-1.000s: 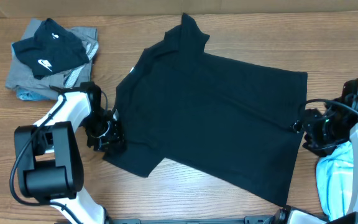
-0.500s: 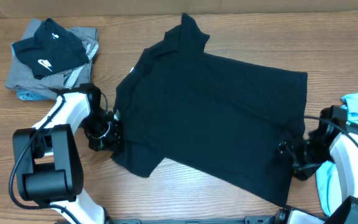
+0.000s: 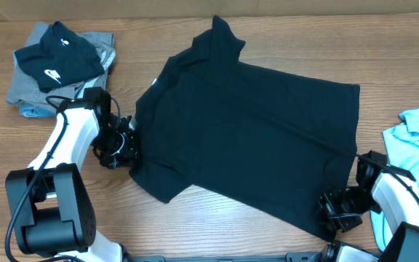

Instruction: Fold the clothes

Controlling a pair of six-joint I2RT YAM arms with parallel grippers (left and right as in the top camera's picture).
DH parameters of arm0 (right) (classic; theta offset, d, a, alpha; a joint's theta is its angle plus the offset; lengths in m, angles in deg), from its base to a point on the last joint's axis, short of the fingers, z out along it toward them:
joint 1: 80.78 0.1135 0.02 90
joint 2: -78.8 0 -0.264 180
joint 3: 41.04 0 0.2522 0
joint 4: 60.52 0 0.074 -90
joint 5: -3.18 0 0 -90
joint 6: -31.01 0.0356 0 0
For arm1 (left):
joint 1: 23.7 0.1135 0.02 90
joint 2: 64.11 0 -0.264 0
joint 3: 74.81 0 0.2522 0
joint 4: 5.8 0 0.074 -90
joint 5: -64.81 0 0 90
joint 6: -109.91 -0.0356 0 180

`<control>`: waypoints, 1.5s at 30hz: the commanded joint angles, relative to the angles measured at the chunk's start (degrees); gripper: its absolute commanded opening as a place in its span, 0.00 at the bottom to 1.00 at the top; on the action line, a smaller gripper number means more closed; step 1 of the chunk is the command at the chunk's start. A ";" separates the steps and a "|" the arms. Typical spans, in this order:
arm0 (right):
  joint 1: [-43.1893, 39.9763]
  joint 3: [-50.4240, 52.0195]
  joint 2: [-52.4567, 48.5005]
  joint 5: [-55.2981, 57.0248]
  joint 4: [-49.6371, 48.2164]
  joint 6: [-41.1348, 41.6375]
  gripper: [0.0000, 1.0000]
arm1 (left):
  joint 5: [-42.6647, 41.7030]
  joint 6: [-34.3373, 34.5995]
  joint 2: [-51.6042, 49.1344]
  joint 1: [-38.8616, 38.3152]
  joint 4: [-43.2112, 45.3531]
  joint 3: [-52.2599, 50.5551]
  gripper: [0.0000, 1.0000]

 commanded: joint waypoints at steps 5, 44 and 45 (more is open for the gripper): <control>0.13 0.68 0.70 1.07 2.49 3.61 0.31 | -0.98 -0.13 0.94 0.24 0.70 0.83 0.04; 0.20 -2.91 1.60 -1.62 7.48 -2.43 0.04 | -1.77 -0.68 0.96 0.33 -0.09 2.36 0.04; 0.20 -4.35 2.12 -1.60 8.96 -2.97 0.04 | -1.57 -0.70 0.96 0.42 -1.11 3.13 0.04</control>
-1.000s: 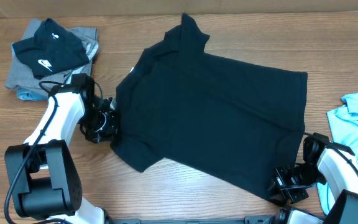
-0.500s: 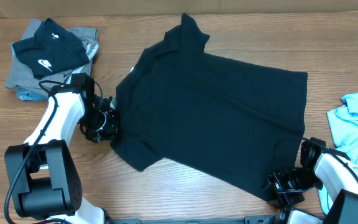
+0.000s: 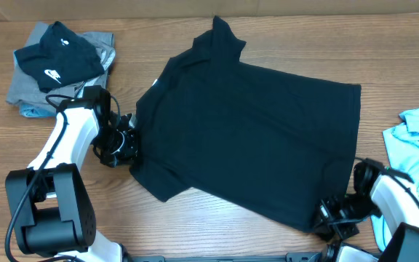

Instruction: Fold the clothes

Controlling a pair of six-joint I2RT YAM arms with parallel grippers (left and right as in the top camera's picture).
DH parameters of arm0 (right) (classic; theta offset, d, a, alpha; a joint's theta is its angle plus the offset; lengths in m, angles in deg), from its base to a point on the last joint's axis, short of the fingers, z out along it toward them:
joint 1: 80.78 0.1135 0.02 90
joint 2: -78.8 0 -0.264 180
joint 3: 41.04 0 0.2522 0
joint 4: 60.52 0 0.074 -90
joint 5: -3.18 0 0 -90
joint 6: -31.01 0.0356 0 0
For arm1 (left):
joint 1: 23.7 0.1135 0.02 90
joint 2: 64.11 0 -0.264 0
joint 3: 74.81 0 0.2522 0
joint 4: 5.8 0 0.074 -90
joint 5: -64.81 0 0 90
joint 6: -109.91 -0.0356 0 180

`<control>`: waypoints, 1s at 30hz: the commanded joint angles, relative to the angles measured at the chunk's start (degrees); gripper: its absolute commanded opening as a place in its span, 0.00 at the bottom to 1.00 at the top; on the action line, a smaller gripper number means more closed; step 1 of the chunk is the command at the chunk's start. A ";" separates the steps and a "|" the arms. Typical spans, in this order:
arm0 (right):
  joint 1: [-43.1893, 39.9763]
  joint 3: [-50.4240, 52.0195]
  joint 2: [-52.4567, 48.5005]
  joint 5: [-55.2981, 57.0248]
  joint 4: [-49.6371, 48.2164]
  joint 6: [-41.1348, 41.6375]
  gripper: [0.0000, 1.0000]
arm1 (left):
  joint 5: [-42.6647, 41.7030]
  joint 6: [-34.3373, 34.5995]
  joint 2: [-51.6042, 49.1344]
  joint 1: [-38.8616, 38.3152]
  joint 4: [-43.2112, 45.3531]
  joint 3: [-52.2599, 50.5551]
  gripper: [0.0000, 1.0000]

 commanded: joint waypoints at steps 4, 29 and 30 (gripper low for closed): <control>0.20 -8.85 5.09 0.76 6.88 -4.09 0.04 | 0.87 -0.61 1.18 1.42 -6.10 6.03 0.04; 0.20 -9.84 4.85 -1.81 -15.93 -0.15 0.04 | 6.29 4.72 4.79 -9.60 13.25 7.78 0.04; 0.20 -9.84 4.46 -1.84 -17.27 -0.15 0.04 | 7.17 5.07 4.79 -9.88 13.97 7.78 0.04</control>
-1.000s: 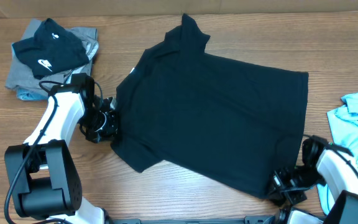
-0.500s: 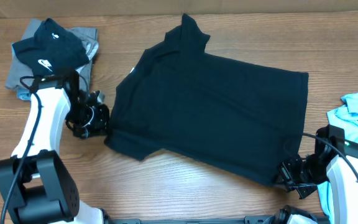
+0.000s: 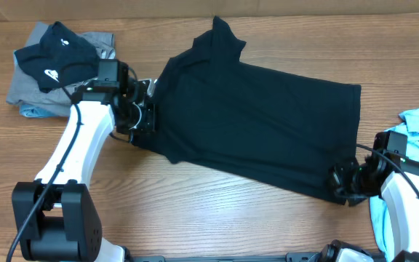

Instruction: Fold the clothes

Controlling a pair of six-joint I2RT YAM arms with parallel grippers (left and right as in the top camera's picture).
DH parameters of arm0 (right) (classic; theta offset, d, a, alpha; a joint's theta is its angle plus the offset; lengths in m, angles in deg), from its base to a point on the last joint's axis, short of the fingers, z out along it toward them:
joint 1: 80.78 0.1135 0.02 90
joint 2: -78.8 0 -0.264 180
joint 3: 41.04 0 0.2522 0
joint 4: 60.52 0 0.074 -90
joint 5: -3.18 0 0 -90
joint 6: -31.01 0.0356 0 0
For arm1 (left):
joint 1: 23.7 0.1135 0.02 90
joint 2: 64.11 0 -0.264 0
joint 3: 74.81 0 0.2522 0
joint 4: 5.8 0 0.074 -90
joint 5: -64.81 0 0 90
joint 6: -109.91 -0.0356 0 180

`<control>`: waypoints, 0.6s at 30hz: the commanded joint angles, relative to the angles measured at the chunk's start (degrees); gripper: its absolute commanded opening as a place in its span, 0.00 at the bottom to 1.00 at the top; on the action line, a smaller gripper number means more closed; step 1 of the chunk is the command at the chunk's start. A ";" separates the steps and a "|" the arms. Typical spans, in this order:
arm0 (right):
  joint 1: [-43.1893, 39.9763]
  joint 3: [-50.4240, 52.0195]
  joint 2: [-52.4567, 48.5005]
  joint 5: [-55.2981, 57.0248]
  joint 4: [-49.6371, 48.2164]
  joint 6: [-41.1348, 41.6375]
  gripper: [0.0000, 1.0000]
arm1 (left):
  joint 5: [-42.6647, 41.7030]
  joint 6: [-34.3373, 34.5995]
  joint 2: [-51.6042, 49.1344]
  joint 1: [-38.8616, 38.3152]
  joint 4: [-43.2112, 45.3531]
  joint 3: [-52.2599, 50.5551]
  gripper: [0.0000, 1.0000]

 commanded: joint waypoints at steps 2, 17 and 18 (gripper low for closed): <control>0.20 -1.25 -2.03 -0.46 -4.46 0.79 0.04 | 7.56 4.39 1.31 -1.01 3.39 1.05 0.04; 0.20 -1.25 -4.92 -0.48 -13.75 2.12 0.38 | 7.65 9.33 1.31 -1.09 13.53 1.05 0.41; 0.20 -1.25 -4.92 -1.09 -14.38 1.42 0.45 | 7.69 9.33 1.31 -1.07 13.70 1.05 0.51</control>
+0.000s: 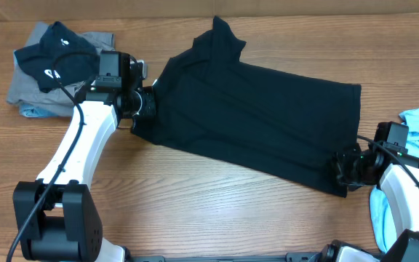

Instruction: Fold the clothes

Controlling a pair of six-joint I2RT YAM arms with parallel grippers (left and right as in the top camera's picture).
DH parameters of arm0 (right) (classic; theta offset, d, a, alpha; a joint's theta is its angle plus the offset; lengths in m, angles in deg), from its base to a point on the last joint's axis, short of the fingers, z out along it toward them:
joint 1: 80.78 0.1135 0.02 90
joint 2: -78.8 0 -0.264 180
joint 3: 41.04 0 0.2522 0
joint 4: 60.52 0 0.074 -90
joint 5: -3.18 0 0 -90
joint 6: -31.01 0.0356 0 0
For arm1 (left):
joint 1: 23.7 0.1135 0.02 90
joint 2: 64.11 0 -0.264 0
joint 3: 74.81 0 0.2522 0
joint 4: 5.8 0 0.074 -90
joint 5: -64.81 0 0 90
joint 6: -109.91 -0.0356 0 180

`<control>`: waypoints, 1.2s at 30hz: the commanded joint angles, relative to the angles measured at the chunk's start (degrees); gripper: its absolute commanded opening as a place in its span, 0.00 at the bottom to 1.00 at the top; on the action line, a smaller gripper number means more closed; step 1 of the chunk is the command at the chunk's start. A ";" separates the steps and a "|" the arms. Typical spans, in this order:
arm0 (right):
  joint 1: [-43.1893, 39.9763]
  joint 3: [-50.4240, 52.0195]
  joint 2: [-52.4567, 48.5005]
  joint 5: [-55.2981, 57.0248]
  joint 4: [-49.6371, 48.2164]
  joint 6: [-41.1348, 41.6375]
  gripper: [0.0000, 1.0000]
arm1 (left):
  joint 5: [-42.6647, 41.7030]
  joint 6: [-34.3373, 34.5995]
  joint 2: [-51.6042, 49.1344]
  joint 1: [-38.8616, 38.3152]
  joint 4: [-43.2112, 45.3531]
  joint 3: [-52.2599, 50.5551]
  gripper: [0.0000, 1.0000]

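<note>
A black T-shirt (pixel 257 109) lies spread across the middle of the table, its near long edge lifted and turned over toward the far side. My left gripper (pixel 145 105) is at the shirt's left end, shut on the near left edge by the sleeve. At the shirt's right hem corner my right gripper (pixel 342 171) is shut on the cloth. The fingertips of both are buried in the fabric.
A pile of folded clothes (pixel 57 62), black on grey, sits at the far left. A light blue garment lies at the right edge behind my right arm. The wooden table (pixel 195 211) runs along the front.
Both grippers have moved a little farther from the front edge with the shirt's near edge. The fold has narrowed the shirt slightly more.
At first both grippers sat low at the shirt's near corners, left by the sleeve, right at the hem. They stayed there, the right a bit nearer. Then both held the near edge, raised and carried toward the far side; now it lies farther over.
</note>
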 commanded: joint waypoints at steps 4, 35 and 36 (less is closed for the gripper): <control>0.09 -1.25 -0.17 -1.53 -0.55 -4.24 0.54 | 0.94 -0.46 1.31 -0.07 -1.18 0.96 0.58; 0.11 -1.31 -0.15 -4.87 7.74 -20.68 0.56 | 16.02 -2.25 -5.99 1.18 -5.01 -11.74 0.04; 0.11 -1.31 -0.15 -5.64 7.69 -21.55 0.56 | 17.35 -1.07 -5.53 1.64 -7.26 -11.74 0.04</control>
